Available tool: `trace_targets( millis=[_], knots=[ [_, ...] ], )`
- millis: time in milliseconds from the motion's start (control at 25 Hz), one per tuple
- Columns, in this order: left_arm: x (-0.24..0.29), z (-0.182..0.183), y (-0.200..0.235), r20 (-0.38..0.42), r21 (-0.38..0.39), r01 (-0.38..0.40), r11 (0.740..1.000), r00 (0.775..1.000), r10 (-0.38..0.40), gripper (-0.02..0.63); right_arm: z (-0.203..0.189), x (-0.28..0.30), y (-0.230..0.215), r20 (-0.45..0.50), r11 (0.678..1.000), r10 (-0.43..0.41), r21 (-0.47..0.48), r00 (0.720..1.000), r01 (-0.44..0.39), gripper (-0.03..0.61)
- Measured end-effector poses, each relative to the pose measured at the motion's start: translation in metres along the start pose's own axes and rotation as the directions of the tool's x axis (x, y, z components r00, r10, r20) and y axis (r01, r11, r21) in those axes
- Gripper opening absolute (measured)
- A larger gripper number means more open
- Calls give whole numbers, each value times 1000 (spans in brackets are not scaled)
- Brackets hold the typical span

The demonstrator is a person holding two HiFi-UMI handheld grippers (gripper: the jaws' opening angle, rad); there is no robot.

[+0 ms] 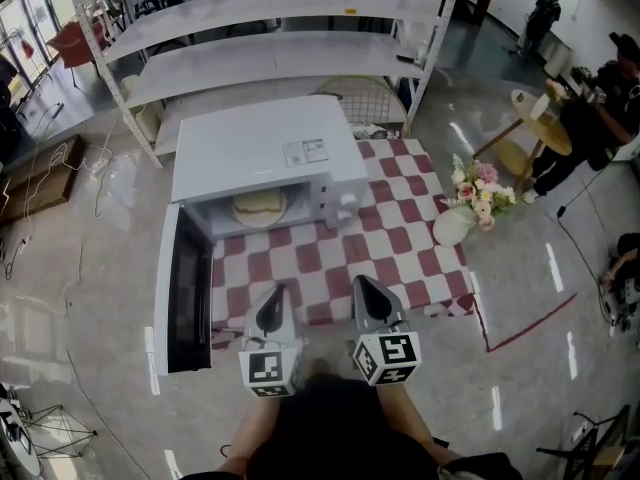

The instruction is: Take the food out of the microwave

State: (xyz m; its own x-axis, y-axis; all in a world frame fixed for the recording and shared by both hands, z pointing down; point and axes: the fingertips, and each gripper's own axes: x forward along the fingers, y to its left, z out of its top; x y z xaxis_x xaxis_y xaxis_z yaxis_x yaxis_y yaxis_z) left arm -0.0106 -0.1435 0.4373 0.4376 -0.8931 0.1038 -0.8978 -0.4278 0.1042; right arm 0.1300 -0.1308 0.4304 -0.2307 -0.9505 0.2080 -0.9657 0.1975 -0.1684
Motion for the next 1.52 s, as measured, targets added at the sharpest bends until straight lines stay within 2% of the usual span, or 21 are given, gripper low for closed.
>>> trace_targets(
  millis=[840,1000,1200,1520],
  knots=[
    [-9,-17,22,-40,-42,-53,998,998,52,10,-22,15,23,-50,997,70,38,996,-68,0],
    [0,-17,30,-47,-46,-66,997,997,64,9,-21,24,20,-58,997,72,44,996,-69,0],
    [16,-18,39,-54,-63,-80,995,996,76,10,-11,38,9,-20,996,72,62,997,-71,0],
    [44,-25,62,-56,-119,-103,988,994,97,10,-16,72,1,-68,996,70,54,995,-67,0]
  ],
)
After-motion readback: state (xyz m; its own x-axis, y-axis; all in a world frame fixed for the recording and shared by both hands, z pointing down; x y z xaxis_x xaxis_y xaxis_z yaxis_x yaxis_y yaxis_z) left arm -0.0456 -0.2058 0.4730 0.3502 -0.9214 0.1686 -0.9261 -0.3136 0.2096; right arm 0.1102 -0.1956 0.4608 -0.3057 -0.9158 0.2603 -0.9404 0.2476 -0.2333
